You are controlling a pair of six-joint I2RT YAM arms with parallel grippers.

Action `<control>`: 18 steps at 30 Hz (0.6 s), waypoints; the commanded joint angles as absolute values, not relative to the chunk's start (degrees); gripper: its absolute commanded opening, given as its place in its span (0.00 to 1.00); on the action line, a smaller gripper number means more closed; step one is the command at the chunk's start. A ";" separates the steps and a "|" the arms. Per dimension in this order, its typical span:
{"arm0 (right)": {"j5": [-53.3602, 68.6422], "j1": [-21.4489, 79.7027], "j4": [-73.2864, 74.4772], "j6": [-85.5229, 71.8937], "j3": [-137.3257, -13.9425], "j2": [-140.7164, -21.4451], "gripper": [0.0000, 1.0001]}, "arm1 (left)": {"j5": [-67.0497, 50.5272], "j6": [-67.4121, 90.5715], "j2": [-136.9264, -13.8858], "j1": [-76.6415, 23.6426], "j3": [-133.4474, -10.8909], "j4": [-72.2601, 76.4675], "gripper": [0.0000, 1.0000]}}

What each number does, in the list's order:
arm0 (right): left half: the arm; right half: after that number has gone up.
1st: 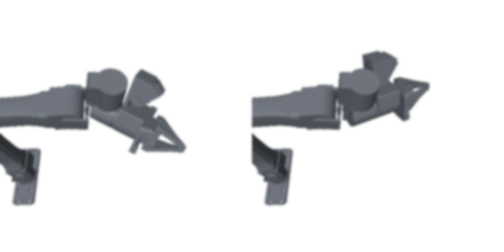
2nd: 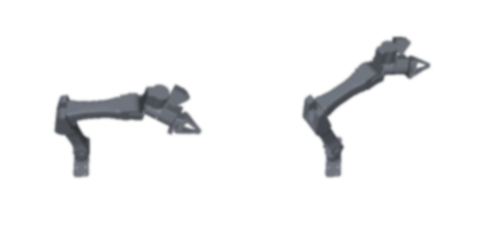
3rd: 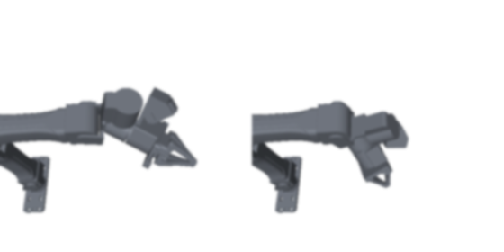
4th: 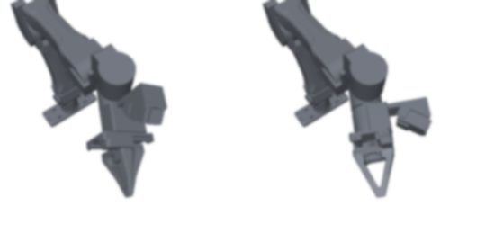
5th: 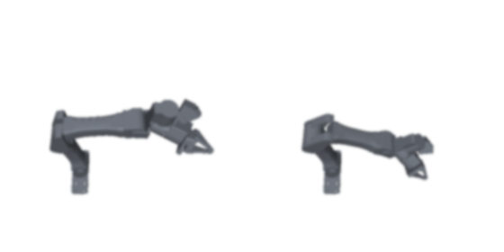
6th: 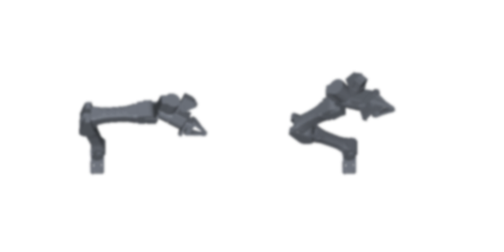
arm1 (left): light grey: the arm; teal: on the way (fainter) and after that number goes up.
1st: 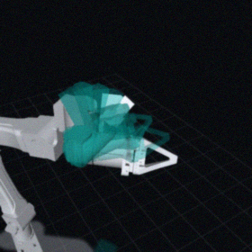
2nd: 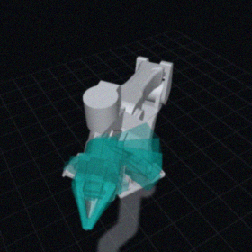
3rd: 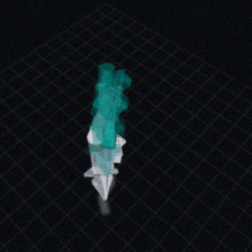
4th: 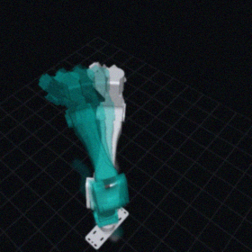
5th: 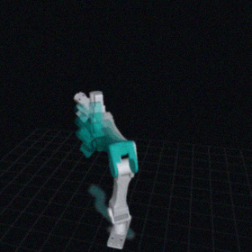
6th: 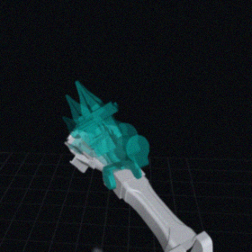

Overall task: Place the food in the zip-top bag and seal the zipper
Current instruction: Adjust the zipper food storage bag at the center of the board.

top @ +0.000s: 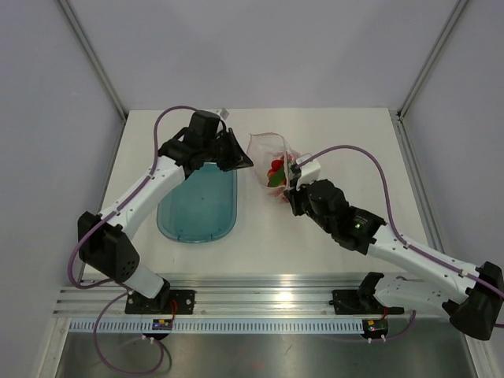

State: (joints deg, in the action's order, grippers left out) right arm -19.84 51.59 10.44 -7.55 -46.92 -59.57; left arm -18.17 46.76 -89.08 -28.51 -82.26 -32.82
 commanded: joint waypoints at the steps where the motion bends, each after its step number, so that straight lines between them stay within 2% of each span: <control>1: -22.51 50.98 10.46 -3.00 -52.46 -56.87 0.00 | -17.32 42.21 -83.68 -28.30 -85.25 -33.57 0.03; 3: -21.89 50.19 11.95 -2.37 -53.78 -56.78 0.00 | -17.31 40.44 -82.80 -28.30 -85.17 -34.36 0.08; 6: -18.90 48.52 15.81 -0.79 -56.42 -57.13 0.00 | -17.66 35.52 -81.48 -28.30 -85.95 -36.64 0.25; 7: -16.55 48.08 16.78 -0.44 -57.47 -56.95 0.00 | -17.40 32.55 -81.13 -28.30 -86.13 -37.43 0.39; 8: -15.31 47.47 18.70 -0.53 -57.83 -56.52 0.00 | -16.71 30.95 -80.17 -28.21 -86.31 -39.27 0.47; 9: -13.99 46.42 19.59 -0.53 -58.09 -56.08 0.00 | -15.66 29.55 -79.63 -27.95 -86.57 -40.24 0.60; 11: -9.94 45.18 22.39 -0.44 -58.80 -55.38 0.00 | -14.50 25.24 -77.36 -27.34 -86.49 -40.78 0.74; 14: -6.95 44.04 26.00 -0.35 -59.85 -55.20 0.00 | -16.60 19.79 -74.72 -27.16 -85.79 -37.29 0.77; 18: -3.96 43.07 29.53 -0.35 -61.78 -54.41 0.00 | -24.41 10.83 -68.66 -27.42 -80.70 -26.39 0.75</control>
State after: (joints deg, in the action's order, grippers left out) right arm -8.51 44.01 26.61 -1.34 -58.08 -56.29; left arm -18.13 21.12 -74.04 -27.29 -82.91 -36.80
